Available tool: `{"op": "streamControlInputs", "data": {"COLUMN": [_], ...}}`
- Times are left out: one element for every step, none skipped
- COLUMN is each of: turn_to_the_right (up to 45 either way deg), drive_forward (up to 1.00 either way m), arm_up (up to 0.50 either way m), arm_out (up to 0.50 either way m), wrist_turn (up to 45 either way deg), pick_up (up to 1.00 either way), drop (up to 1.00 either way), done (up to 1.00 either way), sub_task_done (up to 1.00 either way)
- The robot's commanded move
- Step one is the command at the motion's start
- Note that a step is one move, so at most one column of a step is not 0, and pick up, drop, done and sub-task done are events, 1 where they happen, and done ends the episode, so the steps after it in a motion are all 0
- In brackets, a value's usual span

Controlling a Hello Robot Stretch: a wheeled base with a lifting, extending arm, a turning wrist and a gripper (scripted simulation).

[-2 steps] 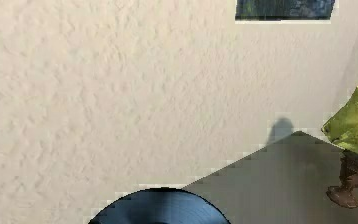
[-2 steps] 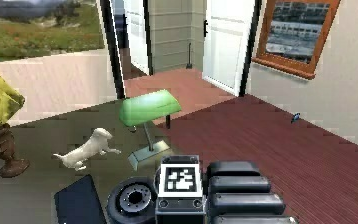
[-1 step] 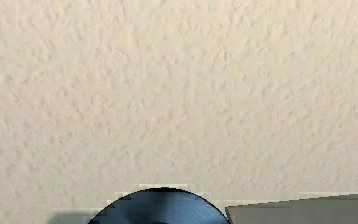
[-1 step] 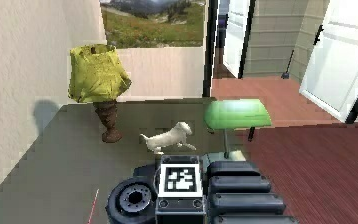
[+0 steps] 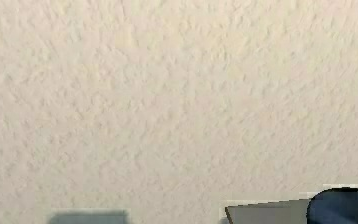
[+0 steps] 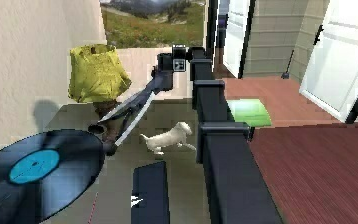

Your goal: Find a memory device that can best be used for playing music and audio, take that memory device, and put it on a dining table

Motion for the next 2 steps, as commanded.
{"op": "streamControlInputs", "data": {"turn_to_the_right": [0.0,0.0], "drive_forward": [0.00,0.00], "arm_up": [0.00,0.00], "arm_out": [0.00,0.00], "wrist_turn": [45.0,45.0], "pick_up": [0.00,0.00], "drop": [0.00,0.00], "done": [0.00,0.00], "sub_task_done": [0.00,0.00]}}
